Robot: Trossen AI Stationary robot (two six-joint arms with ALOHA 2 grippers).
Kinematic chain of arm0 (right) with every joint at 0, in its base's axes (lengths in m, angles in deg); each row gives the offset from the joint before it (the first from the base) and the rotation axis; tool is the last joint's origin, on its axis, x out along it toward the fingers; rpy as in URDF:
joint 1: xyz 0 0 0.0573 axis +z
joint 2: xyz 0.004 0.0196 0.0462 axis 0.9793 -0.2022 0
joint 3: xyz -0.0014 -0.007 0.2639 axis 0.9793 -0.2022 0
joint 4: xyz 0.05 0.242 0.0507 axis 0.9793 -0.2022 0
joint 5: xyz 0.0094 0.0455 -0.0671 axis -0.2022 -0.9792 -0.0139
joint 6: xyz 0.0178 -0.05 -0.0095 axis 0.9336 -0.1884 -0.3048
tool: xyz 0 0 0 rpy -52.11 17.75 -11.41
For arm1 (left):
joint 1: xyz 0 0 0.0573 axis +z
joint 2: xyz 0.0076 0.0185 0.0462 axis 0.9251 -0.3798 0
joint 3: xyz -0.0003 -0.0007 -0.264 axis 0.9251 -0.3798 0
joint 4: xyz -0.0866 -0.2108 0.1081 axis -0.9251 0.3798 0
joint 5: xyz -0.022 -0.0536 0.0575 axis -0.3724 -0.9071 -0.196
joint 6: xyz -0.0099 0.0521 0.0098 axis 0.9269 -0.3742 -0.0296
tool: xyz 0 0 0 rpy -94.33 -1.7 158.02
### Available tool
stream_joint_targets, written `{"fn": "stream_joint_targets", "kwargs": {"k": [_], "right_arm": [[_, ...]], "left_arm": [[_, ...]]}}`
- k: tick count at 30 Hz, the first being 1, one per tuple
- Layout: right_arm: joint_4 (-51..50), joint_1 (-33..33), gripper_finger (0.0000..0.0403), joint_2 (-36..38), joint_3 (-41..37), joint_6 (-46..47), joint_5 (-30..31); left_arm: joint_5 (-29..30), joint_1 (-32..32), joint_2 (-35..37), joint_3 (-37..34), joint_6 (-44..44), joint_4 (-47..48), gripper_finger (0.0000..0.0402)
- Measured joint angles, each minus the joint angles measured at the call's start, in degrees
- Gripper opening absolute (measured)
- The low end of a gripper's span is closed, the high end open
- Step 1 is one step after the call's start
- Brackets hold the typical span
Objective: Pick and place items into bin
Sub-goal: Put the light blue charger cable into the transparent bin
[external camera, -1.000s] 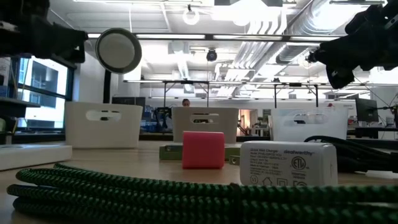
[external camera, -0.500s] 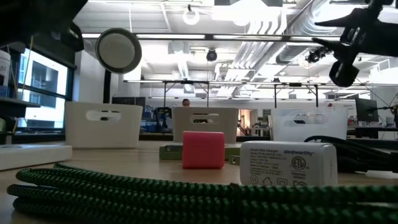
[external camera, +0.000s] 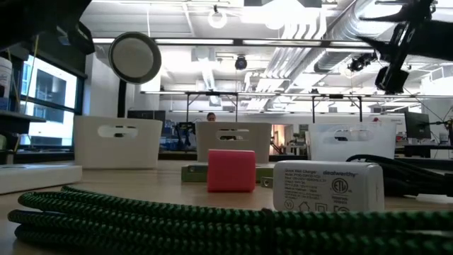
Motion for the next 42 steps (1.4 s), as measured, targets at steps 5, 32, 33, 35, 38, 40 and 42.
{"fn": "stream_joint_targets", "kwargs": {"k": [5,32,33,35,38,40,42], "right_arm": [[2.62,2.34,0.0114,-2.27,2.72,-5.09,2.20],[-52.96,23.83,0.0114,-56.24,54.88,-10.14,-3.37],[-57.22,25.36,0.0114,-58.03,57.50,-9.08,-2.29],[-65.14,28.95,0.0114,-61.45,62.23,-5.75,-0.21],[-73.08,34.36,0.0114,-65.91,66.67,1.11,3.07],[-75.81,37.89,0.0114,-68.27,67.56,6.59,4.95],[-77.03,40.88,0.0114,-70.49,67.60,12.02,5.91]], "left_arm": [[-2.92,-0.01,-0.02,0.00,1.30,-2.71,0.0003],[-12.71,0.01,-0.04,0.00,3.56,2.80,0.0003],[-13.69,0.01,-0.04,0.00,3.63,3.45,0.0003],[-14.60,0.01,-0.04,0.00,4.11,4.78,0.0003],[-14.57,0.01,-0.04,0.00,4.25,6.81,0.0003],[-14.55,0.01,-0.04,0.00,3.91,8.30,0.0003],[-14.38,0.01,-0.04,0.00,3.67,10.05,0.0003]]}}
